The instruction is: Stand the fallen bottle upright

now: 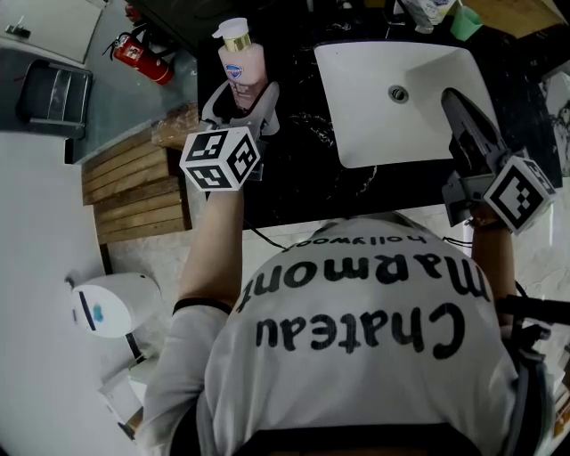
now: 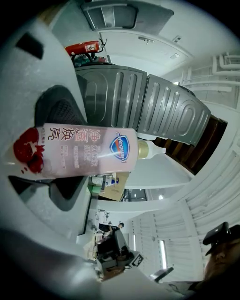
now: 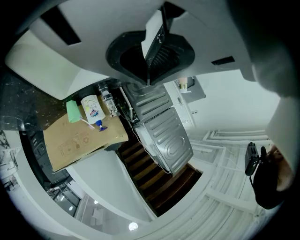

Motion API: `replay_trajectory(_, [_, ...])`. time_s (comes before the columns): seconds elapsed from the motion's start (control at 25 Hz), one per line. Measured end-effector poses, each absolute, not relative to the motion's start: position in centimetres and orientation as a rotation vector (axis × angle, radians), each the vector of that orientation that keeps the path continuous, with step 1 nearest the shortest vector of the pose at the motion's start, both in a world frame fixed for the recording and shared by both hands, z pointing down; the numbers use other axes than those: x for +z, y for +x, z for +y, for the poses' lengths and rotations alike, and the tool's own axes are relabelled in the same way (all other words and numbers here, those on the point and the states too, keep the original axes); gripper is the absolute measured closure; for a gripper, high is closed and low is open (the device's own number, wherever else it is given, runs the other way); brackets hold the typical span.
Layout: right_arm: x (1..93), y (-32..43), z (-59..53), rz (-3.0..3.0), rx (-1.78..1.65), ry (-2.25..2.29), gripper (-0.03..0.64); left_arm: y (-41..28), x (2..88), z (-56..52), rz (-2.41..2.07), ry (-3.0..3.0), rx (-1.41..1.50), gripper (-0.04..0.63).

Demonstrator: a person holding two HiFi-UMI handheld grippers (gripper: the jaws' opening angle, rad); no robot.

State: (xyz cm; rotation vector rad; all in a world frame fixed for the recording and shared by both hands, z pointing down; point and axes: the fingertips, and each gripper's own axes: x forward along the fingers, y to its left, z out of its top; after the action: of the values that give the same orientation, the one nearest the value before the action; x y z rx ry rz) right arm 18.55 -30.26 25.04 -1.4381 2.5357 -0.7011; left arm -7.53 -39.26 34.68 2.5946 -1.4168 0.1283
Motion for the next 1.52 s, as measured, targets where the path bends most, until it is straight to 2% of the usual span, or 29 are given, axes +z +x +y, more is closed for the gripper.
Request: replay_trajectory(1.52, [26.0, 16.3, -30.6, 2.517, -0.729, -1.447, 0.592, -7.9, 35.0, -37.4, -1.409, 2.604, 0.200, 0.293])
